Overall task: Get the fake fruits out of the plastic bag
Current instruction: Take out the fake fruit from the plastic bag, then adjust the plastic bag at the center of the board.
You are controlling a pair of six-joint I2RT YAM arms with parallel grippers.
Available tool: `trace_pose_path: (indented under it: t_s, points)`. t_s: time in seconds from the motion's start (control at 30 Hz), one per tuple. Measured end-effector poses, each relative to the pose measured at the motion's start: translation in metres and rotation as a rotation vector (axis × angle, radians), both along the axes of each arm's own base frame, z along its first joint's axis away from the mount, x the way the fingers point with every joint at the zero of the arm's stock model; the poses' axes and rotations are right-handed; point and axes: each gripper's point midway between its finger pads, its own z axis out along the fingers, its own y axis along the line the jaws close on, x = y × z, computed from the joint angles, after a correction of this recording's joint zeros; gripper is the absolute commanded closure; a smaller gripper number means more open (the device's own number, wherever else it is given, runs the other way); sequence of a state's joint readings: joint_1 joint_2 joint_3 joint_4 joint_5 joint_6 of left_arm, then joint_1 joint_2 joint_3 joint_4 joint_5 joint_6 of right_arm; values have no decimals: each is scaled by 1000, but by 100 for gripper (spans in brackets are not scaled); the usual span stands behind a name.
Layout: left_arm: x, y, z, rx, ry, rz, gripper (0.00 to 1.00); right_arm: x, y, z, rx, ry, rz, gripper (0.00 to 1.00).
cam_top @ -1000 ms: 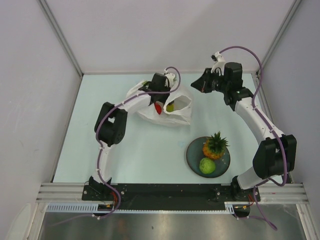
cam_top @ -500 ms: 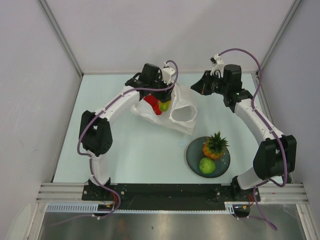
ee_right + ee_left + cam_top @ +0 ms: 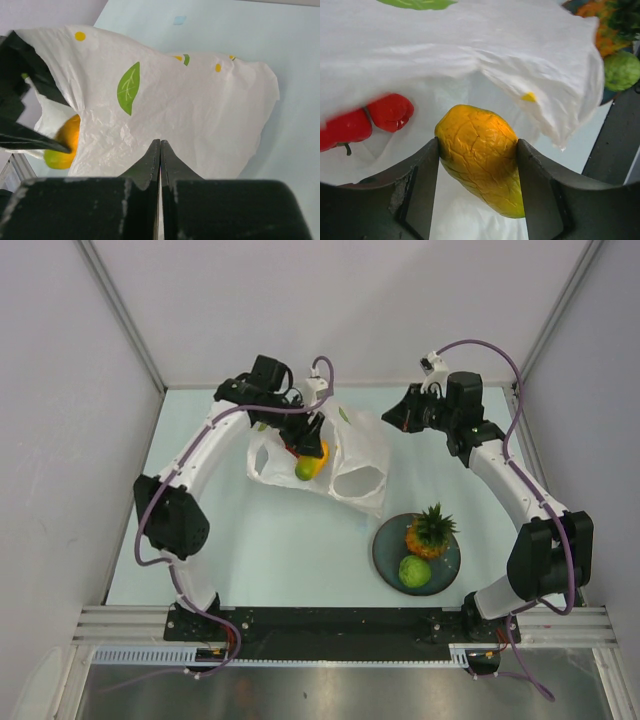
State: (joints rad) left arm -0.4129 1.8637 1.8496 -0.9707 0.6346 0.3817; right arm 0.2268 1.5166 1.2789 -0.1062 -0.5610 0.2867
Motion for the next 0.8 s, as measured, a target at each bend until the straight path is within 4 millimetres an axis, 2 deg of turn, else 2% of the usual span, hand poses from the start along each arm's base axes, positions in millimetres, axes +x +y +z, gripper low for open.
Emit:
trace_pose_path:
  t_s: [0.1,0.27,0.4,0.63,0.8]
  points:
    - [-16,8,27,-28,-50,-37,100,1,-1,-1,-6,-4,-3,100]
    - [-47,23,87,-105,-223,-48,100,3,-8,-2,-15,-9,-16,99]
    - [-77,24,114,-189,-272,-96,100,4,-14,-1,-22,-17,-31,99]
    - [-100,-2,130,-330,-234,-182,100,3,-24,0,-34,-22,-54,99]
    - [-134,-53,160,-473,-204,-307,100,11,-47,-3,-35,-11,-115,99]
